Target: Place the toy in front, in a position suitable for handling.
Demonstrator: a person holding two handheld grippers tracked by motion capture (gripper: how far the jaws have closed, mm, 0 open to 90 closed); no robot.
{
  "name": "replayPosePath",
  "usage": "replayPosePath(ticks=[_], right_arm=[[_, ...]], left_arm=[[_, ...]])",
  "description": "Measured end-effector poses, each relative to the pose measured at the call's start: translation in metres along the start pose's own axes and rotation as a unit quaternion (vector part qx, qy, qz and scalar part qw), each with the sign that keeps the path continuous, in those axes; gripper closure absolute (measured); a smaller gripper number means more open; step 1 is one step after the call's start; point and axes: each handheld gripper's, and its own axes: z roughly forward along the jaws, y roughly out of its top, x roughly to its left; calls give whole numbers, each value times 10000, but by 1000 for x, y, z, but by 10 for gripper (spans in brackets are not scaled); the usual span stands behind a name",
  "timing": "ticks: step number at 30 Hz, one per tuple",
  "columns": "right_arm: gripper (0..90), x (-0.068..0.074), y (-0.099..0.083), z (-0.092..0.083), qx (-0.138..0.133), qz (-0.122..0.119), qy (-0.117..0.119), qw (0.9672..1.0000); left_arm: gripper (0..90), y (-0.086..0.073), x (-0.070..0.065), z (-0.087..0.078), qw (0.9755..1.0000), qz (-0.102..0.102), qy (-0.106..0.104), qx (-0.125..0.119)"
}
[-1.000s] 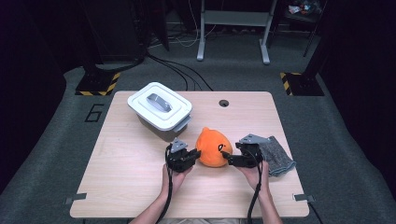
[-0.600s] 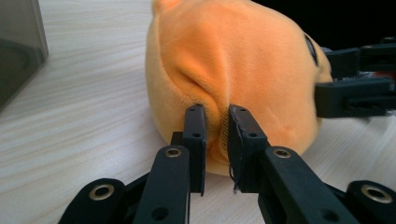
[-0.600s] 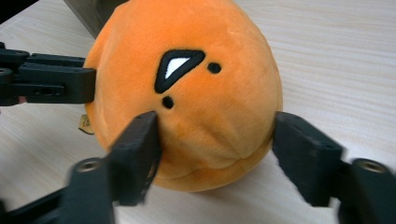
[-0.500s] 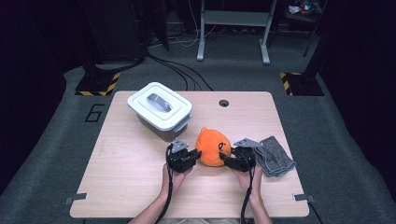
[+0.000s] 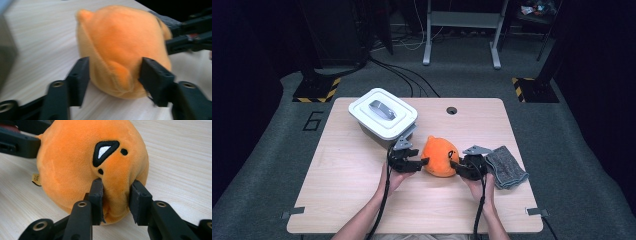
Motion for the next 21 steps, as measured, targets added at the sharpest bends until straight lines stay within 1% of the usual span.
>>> replayPosePath(ticks=[1,3,4,6,10,11,13,14,15,16,18,20,21], right_arm=[[685,0,0,0,-6,-12,2,10000],[700,1,0,-1,-29,-69,-36,10000],[707,1,0,-1,-64,-40,-26,10000],[714,1,1,-3,-124,-102,-53,9999],[714,4,7,-8,-197,-255,-73,9995],[713,4,9,-10,-205,-310,-77,9993],[709,4,14,-15,-228,-377,-69,9990],[707,3,17,-17,-175,-397,-58,9990],[704,2,19,-20,-168,-459,-55,9988],[701,1,21,-21,-124,-543,-49,9984],[698,-1,23,-25,-42,-561,-63,9984],[693,-4,23,-25,64,-640,-62,9979],[691,-6,22,-24,106,-632,-91,9979]], left_arm=[[543,0,-2,2,10000,19,-70,46],[631,-1,-3,3,9999,57,-57,66],[666,-1,-4,4,9999,-8,-124,27],[706,-2,-6,2,9999,-107,-77,12],[720,-3,-13,-3,9999,-108,27,-112],[719,-3,-16,-5,9997,-173,51,-170],[717,-3,-22,-8,9994,-196,85,-286],[715,-3,-25,-9,9993,-182,88,-300],[713,-4,-28,-9,9992,-220,89,-310],[711,-4,-31,-9,9993,-195,112,-313],[710,-6,-36,-7,9988,-323,132,-357],[708,-9,-38,-2,9989,-294,156,-321],[706,-10,-39,1,9989,-327,156,-303]])
